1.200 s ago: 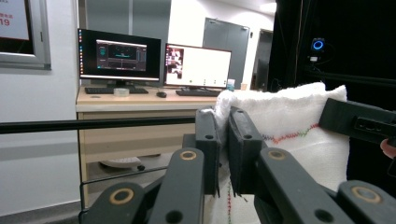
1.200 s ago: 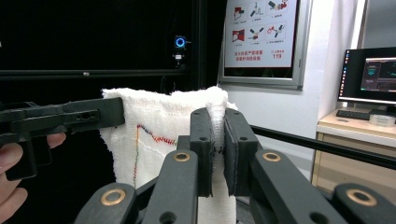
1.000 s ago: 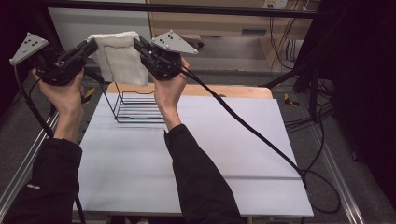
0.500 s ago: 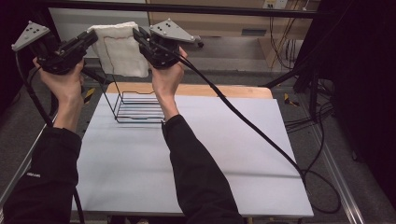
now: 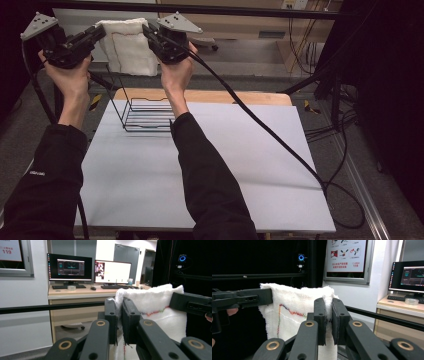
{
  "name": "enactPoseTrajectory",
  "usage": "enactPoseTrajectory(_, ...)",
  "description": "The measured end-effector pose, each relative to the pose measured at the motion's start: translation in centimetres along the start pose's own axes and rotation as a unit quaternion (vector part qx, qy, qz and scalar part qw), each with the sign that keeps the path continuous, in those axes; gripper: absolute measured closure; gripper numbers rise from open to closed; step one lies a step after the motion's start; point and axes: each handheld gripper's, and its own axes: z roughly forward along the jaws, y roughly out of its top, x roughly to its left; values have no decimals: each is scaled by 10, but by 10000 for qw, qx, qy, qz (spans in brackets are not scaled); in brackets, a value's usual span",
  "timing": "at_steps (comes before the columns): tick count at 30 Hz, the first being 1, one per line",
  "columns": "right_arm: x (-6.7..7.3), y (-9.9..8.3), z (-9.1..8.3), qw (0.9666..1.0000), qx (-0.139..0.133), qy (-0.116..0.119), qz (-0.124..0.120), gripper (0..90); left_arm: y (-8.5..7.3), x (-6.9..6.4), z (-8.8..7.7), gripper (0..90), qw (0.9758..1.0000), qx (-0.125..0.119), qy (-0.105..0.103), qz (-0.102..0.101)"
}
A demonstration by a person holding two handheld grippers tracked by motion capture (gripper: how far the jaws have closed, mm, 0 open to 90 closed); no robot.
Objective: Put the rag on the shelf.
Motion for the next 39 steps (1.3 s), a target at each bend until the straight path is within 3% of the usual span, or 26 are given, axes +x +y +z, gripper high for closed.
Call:
enactPoseTrajectory(4, -3, 1, 7, 10000, 19, -10, 49, 837, 2, 3, 6, 835, 9999, 57, 58, 80)
enactPoseTrajectory(10, -4, 1, 15, 9999, 93, -15, -35, 837, -3, 15, 12, 835, 9999, 84, 34, -132)
enactPoseTrajectory(16, -5, -4, 25, 9996, 232, -77, -103, 837, -11, 20, 19, 835, 9998, 158, 95, -65)
enactPoseTrajectory(27, -15, -15, 38, 9991, 420, -93, -58, 836, -24, 26, 27, 834, 9995, 261, 43, -179)
enactPoseTrajectory(39, -16, -33, 35, 9980, 623, -18, -58, 835, -43, 27, 25, 834, 9987, 506, -6, -53)
